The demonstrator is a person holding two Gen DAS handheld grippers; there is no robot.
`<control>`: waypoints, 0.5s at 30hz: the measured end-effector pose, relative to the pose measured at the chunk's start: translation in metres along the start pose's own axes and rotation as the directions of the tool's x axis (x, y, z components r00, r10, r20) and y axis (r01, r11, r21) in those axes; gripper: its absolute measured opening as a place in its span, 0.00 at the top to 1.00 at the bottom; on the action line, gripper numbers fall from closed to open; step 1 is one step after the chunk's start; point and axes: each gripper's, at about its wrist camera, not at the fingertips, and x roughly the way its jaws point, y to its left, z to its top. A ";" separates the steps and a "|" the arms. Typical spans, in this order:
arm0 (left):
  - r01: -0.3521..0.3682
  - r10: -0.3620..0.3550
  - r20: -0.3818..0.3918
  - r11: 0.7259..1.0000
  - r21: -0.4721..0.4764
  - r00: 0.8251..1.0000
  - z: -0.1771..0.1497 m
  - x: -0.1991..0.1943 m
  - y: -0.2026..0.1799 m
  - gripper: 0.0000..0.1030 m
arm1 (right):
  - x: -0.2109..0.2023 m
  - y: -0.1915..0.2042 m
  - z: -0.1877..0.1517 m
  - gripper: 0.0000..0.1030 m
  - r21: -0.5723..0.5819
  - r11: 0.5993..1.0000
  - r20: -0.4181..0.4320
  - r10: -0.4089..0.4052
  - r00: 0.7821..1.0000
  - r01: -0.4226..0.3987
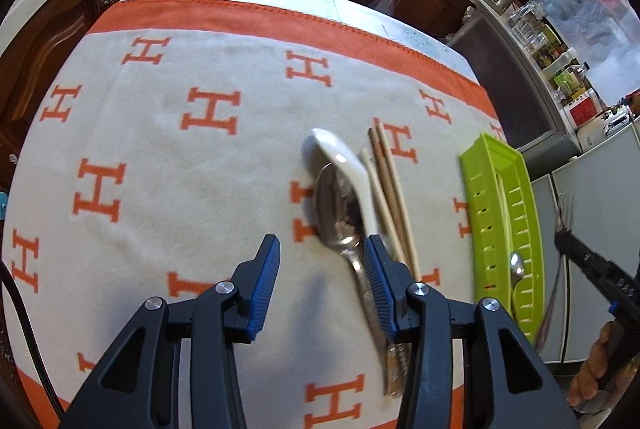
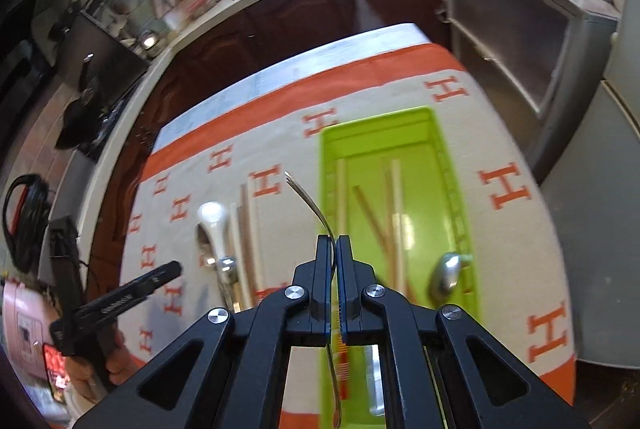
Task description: Organize utensils
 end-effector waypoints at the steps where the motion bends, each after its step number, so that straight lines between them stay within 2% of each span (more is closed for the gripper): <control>1: 0.007 -0.007 -0.002 1.000 -0.003 1.000 0.004 0.002 -0.002 0.59 | 0.003 -0.008 0.002 0.98 0.007 1.000 -0.006 -0.016 1.000 0.016; 5: 0.035 -0.036 -0.011 0.999 -0.041 0.999 0.025 0.009 -0.006 0.59 | 0.020 -0.029 0.002 0.98 0.020 0.999 -0.050 -0.047 0.998 0.048; 10: 0.013 -0.014 -0.001 0.996 -0.086 1.000 0.048 0.014 0.000 0.59 | 0.040 -0.040 -0.005 0.98 0.008 0.997 -0.098 -0.078 0.992 0.079; 15: 0.006 -0.008 -0.016 0.992 -0.124 1.000 0.058 0.027 0.006 0.59 | 0.052 -0.051 -0.004 0.98 0.023 0.997 -0.107 -0.066 0.992 0.069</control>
